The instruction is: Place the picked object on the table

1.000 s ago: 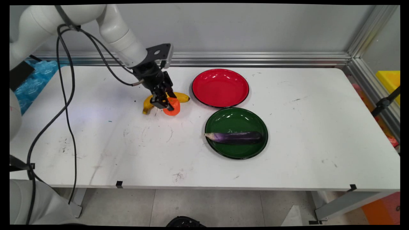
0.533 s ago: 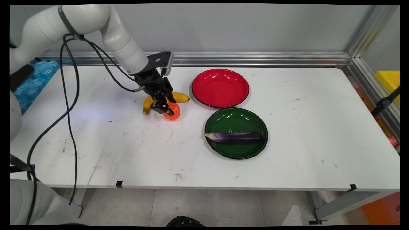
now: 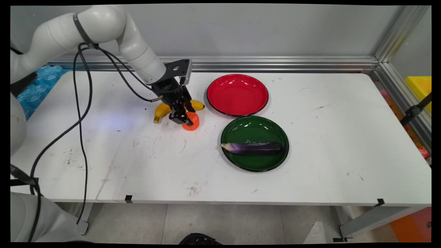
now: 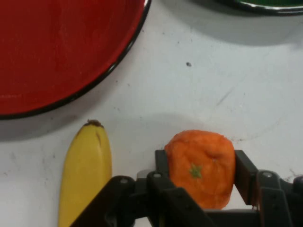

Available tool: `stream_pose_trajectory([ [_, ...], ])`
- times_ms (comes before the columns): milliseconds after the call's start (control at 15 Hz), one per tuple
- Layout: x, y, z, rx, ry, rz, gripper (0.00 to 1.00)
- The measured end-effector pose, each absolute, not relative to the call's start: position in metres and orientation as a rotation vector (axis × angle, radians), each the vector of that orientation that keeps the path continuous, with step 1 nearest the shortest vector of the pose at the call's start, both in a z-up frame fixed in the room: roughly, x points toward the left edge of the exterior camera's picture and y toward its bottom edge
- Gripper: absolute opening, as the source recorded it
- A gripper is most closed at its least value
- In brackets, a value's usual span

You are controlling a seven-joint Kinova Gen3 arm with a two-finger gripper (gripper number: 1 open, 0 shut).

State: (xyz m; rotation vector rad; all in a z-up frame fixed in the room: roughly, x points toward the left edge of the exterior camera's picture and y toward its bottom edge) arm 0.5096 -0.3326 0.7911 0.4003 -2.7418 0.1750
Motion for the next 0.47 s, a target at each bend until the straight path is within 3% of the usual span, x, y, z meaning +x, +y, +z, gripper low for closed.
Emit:
stream_pose_trajectory([
  [133,0.5079,-0.3353,0.7889,0.402,-2.739,0.178,0.00],
  [200,0.5075,-0.3360,0.7883,0.404,-2.737,0.179,1.00],
  [467,0.5058,-0.3386,0.7898,0.402,-2.736,0.185,1.00],
])
